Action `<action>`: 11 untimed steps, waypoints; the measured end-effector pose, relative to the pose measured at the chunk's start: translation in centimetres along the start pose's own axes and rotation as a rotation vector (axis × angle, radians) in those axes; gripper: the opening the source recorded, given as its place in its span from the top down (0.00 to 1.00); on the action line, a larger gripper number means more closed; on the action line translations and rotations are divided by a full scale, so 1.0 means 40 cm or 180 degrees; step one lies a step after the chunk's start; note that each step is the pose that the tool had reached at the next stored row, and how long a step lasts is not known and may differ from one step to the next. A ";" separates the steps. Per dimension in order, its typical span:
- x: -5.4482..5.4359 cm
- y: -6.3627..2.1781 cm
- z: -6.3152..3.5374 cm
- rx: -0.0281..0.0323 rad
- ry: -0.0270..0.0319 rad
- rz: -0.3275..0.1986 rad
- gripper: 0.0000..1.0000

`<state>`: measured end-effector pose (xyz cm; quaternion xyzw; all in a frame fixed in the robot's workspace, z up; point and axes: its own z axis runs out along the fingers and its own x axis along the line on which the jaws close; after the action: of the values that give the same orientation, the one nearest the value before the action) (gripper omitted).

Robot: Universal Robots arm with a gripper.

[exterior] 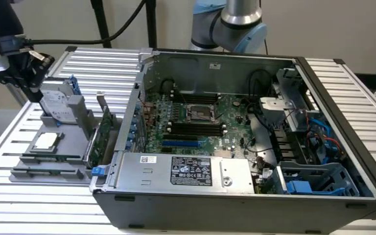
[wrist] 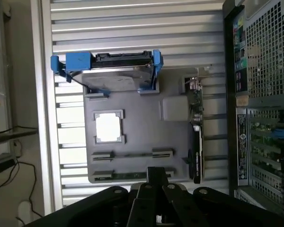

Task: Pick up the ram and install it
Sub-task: 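Pick up the ram and move it above insertion slot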

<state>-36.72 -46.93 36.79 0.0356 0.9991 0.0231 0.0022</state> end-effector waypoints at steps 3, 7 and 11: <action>0.008 -0.017 0.003 0.0000 0.0000 0.0000 1.00; 0.014 -0.040 0.007 0.0001 0.0002 0.0000 1.00; 0.019 -0.056 0.012 0.0001 0.0005 -0.0002 1.00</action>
<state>-37.61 -49.08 36.19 0.0353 0.9991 0.0229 0.0013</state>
